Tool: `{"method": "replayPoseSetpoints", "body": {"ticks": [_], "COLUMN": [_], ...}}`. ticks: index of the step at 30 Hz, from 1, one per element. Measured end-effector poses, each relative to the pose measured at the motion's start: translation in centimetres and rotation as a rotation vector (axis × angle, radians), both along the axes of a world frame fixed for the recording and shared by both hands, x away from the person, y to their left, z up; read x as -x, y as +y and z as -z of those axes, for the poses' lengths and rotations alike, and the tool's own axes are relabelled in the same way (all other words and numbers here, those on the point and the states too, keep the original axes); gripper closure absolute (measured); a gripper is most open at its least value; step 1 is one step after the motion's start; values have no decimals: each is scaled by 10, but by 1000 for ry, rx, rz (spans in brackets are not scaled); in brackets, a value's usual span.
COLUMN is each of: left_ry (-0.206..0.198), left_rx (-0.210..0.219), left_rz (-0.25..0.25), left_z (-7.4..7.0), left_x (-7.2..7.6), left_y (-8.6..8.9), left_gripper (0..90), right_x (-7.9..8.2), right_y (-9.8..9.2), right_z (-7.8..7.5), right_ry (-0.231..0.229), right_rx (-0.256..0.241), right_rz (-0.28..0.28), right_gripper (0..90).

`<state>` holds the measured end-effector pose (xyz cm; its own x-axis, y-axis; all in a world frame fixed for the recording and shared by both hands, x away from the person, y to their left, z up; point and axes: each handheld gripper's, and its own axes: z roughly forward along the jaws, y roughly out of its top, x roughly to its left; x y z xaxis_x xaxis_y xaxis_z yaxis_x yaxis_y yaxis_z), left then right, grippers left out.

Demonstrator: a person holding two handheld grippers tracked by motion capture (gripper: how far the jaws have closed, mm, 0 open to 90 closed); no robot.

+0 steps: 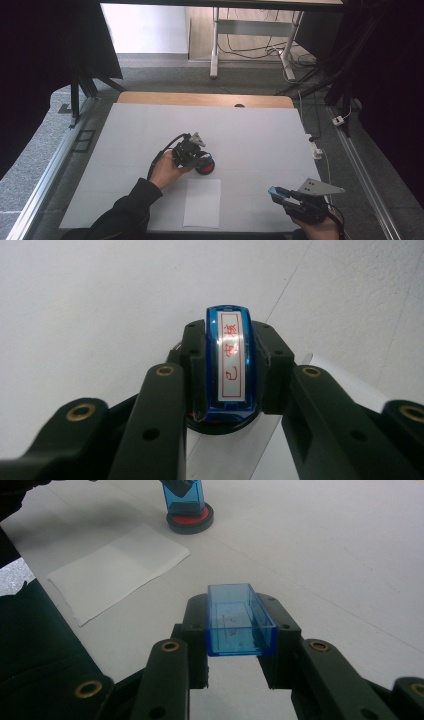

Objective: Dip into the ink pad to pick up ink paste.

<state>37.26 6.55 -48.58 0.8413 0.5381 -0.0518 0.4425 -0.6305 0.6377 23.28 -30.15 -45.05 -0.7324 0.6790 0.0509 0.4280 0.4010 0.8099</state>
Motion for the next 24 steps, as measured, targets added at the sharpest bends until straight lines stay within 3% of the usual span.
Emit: {"method": "replayPoseSetpoints", "body": {"ticks": [8,13,19,24], "left_ry": [17,6,-17,1], "left_rx": [16,20,-19,6], "left_rz": [-10,-10,-5,-10], "left_z": [1,2,1,2], "left_x": [-2,0,3,1], "left_y": [1,1,-3,0], "left_gripper": [708,709,709,708], "right_x": [0,0,0,0], "right_y": [1,1,1,1], "right_z": [0,0,0,0], "right_ry": [-2,-1,1,-1], "right_rx": [2,3,6,9], "right_rz": [2,2,0,0], "right_gripper": [689,689,689,689]}}
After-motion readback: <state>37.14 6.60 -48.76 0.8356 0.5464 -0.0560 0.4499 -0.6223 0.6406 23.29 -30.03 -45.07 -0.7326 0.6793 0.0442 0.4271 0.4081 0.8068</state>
